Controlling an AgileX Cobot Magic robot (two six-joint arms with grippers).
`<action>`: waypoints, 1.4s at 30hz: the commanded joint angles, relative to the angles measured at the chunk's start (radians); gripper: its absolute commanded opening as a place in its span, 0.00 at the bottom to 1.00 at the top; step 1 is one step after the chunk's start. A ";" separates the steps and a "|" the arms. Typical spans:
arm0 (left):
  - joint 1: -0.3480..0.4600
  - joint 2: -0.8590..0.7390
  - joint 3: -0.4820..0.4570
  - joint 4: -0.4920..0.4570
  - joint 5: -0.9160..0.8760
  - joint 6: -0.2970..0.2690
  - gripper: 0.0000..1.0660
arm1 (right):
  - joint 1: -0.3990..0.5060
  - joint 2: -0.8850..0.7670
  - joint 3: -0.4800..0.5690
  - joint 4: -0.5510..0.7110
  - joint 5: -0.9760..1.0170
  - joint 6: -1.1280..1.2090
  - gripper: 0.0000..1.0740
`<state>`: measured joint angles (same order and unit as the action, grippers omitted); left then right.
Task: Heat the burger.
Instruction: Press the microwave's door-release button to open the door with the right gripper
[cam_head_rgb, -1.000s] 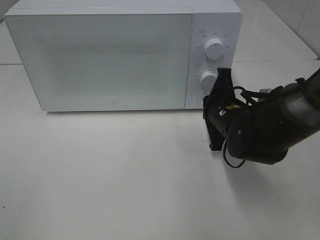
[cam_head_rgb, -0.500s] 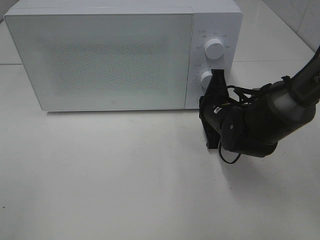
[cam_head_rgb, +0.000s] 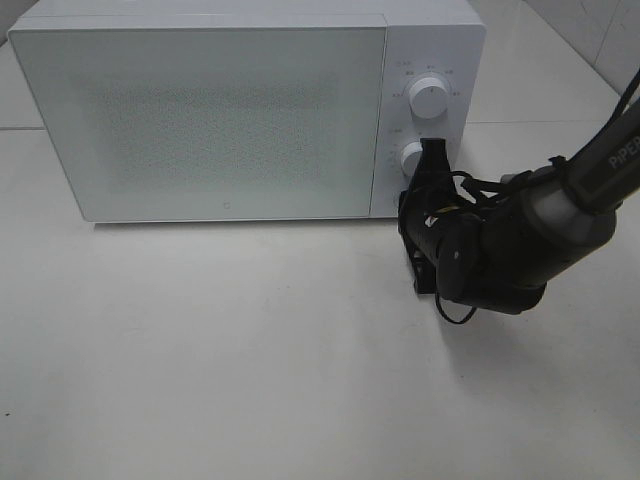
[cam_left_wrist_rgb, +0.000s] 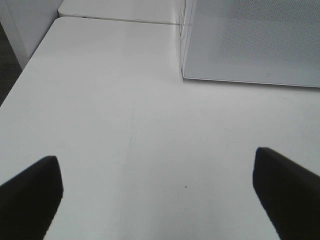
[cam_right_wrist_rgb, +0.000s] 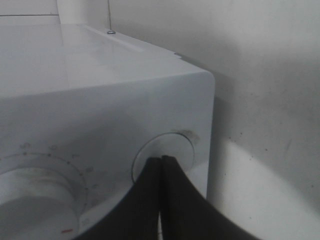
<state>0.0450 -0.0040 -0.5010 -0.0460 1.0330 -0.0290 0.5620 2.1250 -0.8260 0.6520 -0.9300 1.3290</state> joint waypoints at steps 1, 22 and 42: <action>0.004 -0.023 0.003 -0.007 -0.006 -0.001 0.92 | -0.003 -0.004 -0.006 0.004 -0.019 -0.030 0.00; 0.004 -0.023 0.003 -0.007 -0.006 -0.001 0.92 | -0.003 0.020 -0.053 0.014 -0.092 -0.047 0.00; 0.004 -0.023 0.003 -0.007 -0.006 -0.001 0.92 | -0.015 0.066 -0.158 0.074 -0.181 -0.112 0.00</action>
<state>0.0450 -0.0040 -0.5010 -0.0460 1.0330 -0.0290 0.5790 2.1920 -0.9250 0.7840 -0.9500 1.2330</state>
